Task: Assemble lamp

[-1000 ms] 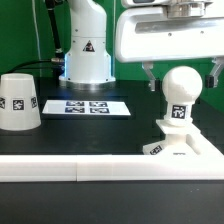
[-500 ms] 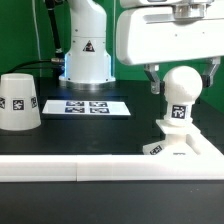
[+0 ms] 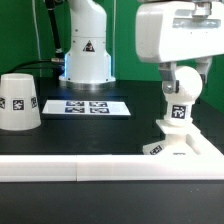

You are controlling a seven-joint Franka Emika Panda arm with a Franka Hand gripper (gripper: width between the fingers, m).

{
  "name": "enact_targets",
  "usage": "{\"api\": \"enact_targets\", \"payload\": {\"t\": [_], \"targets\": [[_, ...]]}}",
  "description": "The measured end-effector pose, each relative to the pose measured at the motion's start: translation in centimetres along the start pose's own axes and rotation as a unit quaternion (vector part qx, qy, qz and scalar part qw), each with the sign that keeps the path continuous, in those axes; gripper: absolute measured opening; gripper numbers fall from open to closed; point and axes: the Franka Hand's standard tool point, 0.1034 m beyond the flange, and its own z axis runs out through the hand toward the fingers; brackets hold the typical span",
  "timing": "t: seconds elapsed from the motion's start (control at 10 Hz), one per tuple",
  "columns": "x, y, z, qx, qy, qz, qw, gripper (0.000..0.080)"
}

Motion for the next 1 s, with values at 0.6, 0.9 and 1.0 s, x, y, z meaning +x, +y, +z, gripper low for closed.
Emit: {"api": "enact_targets", "payload": {"t": [0.6, 0.9, 1.0], "targets": [[-0.43, 0.35, 0.23, -0.009, -0.016, -0.192, 0.981, 0.0699], [-0.54, 0.45, 0.24, -0.010, -0.017, -0.191, 0.981, 0.0577], [-0.54, 0.45, 0.25, -0.010, -0.017, -0.174, 0.985, 0.0577]]}}
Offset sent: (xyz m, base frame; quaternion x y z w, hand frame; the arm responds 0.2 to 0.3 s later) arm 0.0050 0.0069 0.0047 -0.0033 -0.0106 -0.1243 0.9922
